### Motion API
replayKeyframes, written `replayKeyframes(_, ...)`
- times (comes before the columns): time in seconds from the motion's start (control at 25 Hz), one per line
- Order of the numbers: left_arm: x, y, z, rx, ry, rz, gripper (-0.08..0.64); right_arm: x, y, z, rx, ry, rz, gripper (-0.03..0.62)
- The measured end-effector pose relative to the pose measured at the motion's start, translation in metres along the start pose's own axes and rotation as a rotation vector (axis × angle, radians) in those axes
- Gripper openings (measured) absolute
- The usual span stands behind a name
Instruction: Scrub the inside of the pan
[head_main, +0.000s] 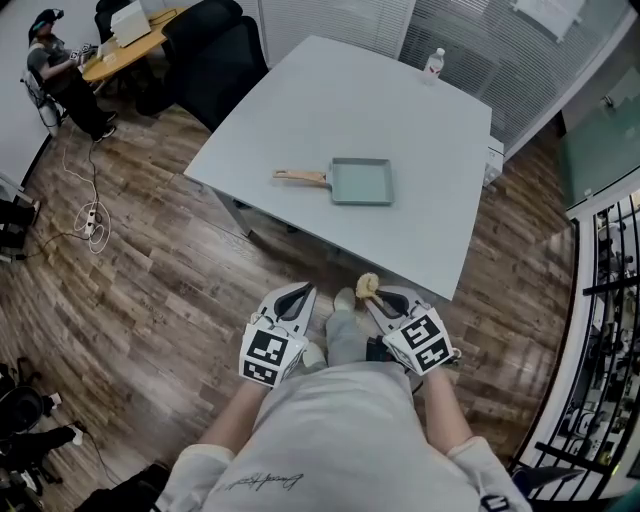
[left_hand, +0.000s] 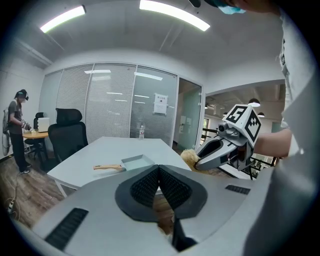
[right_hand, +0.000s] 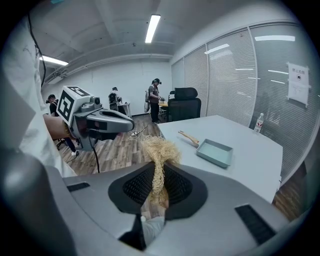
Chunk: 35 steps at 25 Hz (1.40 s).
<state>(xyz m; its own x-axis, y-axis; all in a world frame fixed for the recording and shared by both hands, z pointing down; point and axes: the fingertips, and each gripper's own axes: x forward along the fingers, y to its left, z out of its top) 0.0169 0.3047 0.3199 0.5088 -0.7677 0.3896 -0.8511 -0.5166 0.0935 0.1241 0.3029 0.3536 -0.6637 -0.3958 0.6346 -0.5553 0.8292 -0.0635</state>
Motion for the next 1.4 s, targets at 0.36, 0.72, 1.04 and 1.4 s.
replayKeyframes(0.36, 0.030, 0.025, 0.004, -0.016, 0.003, 0.026, 0.012, 0.029, -0.034, 0.011, -0.017, 0.007, 0.038, 0.069)
replayKeyframes(0.72, 0.098, 0.073, 0.039, -0.001, 0.008, 0.035, 0.012, 0.068, -0.111, 0.046, -0.024, -0.007, 0.050, 0.069)
replayKeyframes(1.04, 0.146, 0.103, 0.065, -0.012, 0.009, 0.056, 0.012, 0.090, -0.166, 0.070, -0.030, -0.008, 0.070, 0.069)
replayKeyframes(1.4, 0.169, 0.113, 0.071, -0.027, 0.024, 0.044, 0.012, 0.103, -0.188, 0.074, -0.026, 0.014, 0.098, 0.069)
